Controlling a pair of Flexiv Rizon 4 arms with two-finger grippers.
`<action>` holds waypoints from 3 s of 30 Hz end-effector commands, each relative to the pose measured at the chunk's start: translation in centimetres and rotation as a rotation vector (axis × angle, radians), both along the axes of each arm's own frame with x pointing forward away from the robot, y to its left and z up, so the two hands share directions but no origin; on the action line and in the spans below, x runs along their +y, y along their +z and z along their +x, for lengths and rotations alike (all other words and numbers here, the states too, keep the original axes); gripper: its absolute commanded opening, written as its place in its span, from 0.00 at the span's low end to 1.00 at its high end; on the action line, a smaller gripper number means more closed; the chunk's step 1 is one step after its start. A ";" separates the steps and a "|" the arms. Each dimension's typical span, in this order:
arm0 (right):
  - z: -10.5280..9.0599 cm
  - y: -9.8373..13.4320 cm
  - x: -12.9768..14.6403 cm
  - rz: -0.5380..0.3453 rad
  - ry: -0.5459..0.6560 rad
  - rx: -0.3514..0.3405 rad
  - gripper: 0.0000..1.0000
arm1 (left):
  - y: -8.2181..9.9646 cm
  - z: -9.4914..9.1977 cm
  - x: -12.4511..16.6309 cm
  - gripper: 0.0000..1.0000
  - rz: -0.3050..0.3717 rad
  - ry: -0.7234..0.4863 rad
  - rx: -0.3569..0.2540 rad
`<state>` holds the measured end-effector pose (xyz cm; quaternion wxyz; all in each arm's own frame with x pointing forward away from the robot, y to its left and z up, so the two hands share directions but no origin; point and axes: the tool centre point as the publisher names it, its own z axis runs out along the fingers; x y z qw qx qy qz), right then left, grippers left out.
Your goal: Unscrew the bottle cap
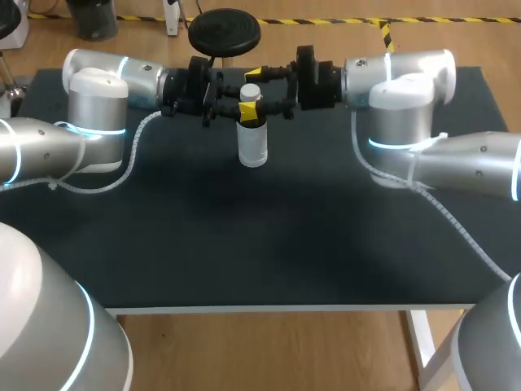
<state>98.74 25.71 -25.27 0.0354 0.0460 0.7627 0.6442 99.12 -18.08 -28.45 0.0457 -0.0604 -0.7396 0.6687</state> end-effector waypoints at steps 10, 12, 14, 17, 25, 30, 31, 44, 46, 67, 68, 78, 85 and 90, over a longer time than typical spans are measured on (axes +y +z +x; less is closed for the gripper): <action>0.1 -0.3 0.1 0.005 -0.013 0.006 0.08 | 0.1 0.0 0.0 0.00 0.002 -0.001 0.001; 0.1 -0.3 0.1 0.006 -0.011 0.005 0.00 | 0.1 0.0 0.0 0.00 0.002 -0.001 0.001; 0.1 -0.3 0.1 0.007 -0.007 0.003 0.00 | 0.1 0.0 0.0 0.00 0.002 -0.001 0.001; 0.2 -0.3 0.1 0.009 0.001 0.004 0.00 | 0.1 0.0 0.0 0.00 0.002 -0.001 0.001; 0.5 -0.3 0.2 0.022 0.084 0.020 0.00 | 0.1 0.0 0.0 0.00 0.002 -0.001 0.001; 0.7 -0.5 0.3 0.029 0.195 0.031 0.00 | 0.1 0.0 0.0 0.00 0.002 -0.001 0.001; 0.7 -0.5 0.3 0.024 0.211 0.028 0.00 | 0.1 0.0 0.0 0.00 0.002 -0.001 0.001; 1.1 0.0 0.0 -0.004 0.565 -0.029 0.00 | 0.1 0.0 0.0 0.00 0.002 -0.001 0.001; 1.0 0.0 0.0 -0.013 0.613 -0.030 0.00 | 0.1 0.0 0.0 0.00 0.002 -0.001 0.001; 0.3 -0.6 0.0 -0.047 1.053 0.004 0.00 | 0.1 0.0 0.0 0.00 0.002 -0.001 0.001; 0.2 -0.6 -0.1 -0.049 1.073 -0.001 0.00 | 0.1 0.0 0.0 0.00 0.002 -0.001 0.001; 0.0 -0.3 -0.1 -0.096 1.229 -0.044 0.00 | 0.1 0.0 0.0 0.00 0.002 -0.001 0.001; -0.2 -0.1 0.2 -0.102 1.338 -0.026 0.00 | 0.1 0.0 0.0 0.00 0.002 -0.001 0.001; -0.4 -0.3 0.7 -0.115 1.408 0.000 0.00 | 0.1 0.0 0.0 0.00 0.002 -0.001 0.001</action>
